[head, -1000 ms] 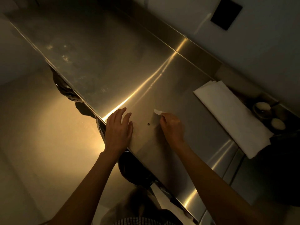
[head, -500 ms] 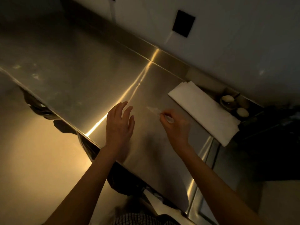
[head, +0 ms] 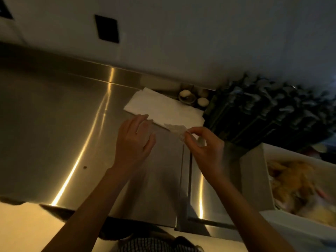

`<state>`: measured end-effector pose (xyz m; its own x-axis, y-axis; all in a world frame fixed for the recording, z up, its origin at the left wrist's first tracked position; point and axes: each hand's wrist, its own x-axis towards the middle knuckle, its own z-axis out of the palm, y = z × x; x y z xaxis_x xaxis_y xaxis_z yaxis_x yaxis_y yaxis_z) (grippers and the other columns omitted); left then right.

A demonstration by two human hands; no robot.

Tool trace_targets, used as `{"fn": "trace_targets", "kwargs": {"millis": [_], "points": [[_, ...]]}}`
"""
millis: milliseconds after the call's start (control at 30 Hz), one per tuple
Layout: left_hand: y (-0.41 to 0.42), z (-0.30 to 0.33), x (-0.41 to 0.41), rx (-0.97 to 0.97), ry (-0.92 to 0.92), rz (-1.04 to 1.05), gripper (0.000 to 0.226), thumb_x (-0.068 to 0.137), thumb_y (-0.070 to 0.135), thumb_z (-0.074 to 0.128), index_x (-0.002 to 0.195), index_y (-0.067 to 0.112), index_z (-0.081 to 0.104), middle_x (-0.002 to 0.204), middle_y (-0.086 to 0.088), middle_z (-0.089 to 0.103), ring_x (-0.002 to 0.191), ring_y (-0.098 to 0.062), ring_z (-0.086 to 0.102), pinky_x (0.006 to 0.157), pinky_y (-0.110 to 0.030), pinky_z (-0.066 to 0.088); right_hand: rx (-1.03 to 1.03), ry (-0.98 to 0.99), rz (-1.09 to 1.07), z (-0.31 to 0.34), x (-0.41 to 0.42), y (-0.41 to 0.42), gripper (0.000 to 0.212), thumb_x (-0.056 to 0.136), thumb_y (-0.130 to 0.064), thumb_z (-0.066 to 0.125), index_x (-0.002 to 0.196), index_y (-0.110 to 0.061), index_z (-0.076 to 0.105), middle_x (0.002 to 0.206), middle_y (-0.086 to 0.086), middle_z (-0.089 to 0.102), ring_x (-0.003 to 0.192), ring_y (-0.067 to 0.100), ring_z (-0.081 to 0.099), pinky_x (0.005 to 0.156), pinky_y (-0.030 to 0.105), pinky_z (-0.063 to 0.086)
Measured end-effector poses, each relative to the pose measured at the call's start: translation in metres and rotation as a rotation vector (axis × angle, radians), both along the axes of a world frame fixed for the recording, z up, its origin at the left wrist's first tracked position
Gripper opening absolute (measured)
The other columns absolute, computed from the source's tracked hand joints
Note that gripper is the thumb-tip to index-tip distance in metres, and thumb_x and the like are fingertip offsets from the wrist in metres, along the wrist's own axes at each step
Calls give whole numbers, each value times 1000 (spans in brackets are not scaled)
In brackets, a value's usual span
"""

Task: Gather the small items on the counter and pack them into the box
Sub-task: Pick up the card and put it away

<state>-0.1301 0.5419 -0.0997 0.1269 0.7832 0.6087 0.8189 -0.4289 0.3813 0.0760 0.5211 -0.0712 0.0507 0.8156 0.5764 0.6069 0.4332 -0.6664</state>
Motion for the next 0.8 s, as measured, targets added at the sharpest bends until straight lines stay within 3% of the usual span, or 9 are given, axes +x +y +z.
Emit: {"fn": "trace_targets", "kwargs": {"millis": [200, 500, 633, 800], "points": [[1, 4, 86, 4, 24, -230, 36, 96, 27, 47, 121, 5, 62, 128, -12, 57, 121, -29, 50, 107, -32, 31, 39, -14, -205, 3, 93, -37, 17, 88, -27, 63, 94, -13, 68, 87, -4, 67, 79, 6, 64, 65, 35, 53], [-26, 19, 246, 21, -3, -425, 39, 97, 29, 47, 120, 2, 63, 123, -14, 61, 118, -30, 53, 104, -40, 39, 106, -2, -395, 12, 232, -98, 16, 88, -25, 62, 92, -10, 65, 87, -2, 66, 80, 8, 63, 68, 28, 52], [-48, 20, 316, 10, -6, -458, 41, 96, 32, 46, 121, 4, 62, 123, -13, 61, 119, -25, 50, 105, -31, 31, 77, 60, -415, 17, 297, -120, 19, 88, -28, 62, 91, -10, 67, 88, 0, 67, 82, 15, 65, 67, 43, 53], [-73, 13, 391, -28, -33, -482, 40, 94, 31, 48, 121, 5, 61, 122, -13, 61, 118, -24, 49, 103, -31, 33, 74, 73, -416, 15, 369, -145, 12, 87, -20, 65, 92, -10, 68, 88, -3, 68, 82, 10, 65, 68, 41, 54]]}}
